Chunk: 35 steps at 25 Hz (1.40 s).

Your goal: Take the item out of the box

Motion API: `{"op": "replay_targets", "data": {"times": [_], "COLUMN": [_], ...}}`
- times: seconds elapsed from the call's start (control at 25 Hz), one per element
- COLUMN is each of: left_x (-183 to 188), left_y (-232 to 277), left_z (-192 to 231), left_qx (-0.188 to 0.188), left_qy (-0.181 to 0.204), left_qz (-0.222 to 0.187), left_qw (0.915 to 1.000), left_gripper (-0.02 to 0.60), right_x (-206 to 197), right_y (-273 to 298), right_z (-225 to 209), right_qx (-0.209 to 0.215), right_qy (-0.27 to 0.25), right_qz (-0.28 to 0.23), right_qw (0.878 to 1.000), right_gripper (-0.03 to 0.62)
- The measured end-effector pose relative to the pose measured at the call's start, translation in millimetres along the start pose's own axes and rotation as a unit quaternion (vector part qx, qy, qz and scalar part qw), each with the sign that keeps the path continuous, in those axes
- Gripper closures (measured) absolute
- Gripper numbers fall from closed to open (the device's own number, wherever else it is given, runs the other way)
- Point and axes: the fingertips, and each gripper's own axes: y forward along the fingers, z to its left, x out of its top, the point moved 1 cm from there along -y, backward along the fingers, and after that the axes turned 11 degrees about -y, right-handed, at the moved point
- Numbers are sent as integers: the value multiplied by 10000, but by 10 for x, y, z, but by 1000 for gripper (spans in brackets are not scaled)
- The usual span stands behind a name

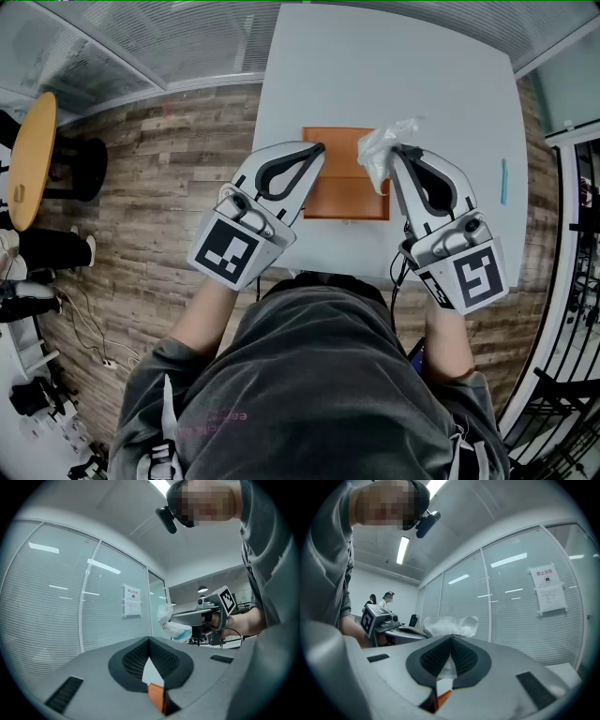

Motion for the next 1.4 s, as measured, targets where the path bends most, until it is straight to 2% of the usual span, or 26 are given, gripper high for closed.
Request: {"op": "replay_targets", "data": {"times": [1.4], "left_x": [-41], "left_y": [24], "left_z": [-28], "left_qx": [8], "left_qy": [-29], "left_qz": [45], "left_qw": [10000], "left_gripper": [580], "right_x": [-54], "right_y": [2], "right_z": [-4], "right_qx": [43], "right_qy": [28], "right_qz": [55], "right_qw": [10000], "right_gripper": [589]}}
